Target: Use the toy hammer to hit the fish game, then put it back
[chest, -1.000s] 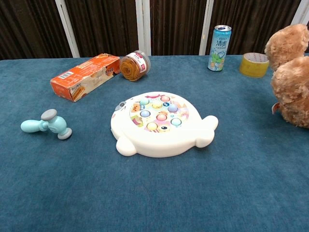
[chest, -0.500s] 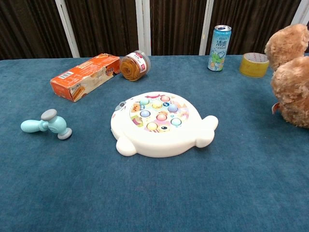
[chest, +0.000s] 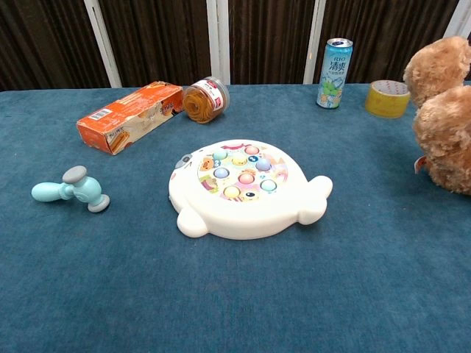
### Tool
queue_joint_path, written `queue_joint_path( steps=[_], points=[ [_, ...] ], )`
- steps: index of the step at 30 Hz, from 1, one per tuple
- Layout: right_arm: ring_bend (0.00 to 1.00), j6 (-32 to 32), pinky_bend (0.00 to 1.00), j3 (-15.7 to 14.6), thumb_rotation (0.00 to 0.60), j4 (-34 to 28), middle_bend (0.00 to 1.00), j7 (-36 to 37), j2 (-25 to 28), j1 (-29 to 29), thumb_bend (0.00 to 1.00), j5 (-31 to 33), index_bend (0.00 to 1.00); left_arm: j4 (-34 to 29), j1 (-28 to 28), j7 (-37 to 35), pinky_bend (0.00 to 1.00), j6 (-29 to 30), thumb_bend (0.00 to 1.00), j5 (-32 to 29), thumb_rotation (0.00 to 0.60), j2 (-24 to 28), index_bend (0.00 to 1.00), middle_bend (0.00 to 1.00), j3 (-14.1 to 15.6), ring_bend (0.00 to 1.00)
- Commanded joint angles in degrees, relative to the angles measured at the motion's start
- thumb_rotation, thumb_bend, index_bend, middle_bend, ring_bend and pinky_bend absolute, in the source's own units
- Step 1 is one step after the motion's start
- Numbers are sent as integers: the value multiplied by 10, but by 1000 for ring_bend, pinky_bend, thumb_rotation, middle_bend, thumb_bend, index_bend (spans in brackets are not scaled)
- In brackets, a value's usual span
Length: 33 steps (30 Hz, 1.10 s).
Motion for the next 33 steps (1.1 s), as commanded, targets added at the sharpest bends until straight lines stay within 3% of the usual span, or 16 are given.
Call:
queue_joint_path(
  steps=[1, 5, 11, 20, 33],
  points=[
    [0, 1, 0, 0, 600, -1, 0, 1, 0, 0, 179, 0, 0, -16, -30, 32, 153, -34, 150, -34, 600, -6, 271, 79, -27, 27],
    [0, -2, 0, -1, 600, -2, 0, -1, 1, 0, 179, 2, 0, -14, -60, 71, 156, -72, 206, -80, 600, -24, 362, 127, -49, 52],
    [0, -4, 0, 0, 600, -5, 0, 2, 3, 0, 179, 5, 0, -3, -98, 121, 156, -113, 269, -142, 600, -62, 391, 146, -68, 54],
    [0, -7, 0, -1, 600, -7, 0, 8, 5, 1, 179, 4, 0, 33, -132, 195, 156, -136, 337, -204, 600, -125, 412, 153, -63, 54],
    [0, -11, 0, -1, 600, -11, 0, 13, 7, 1, 179, 8, 0, 78, -157, 222, 156, -136, 378, -247, 600, -180, 459, 173, -56, 54]
  ],
)
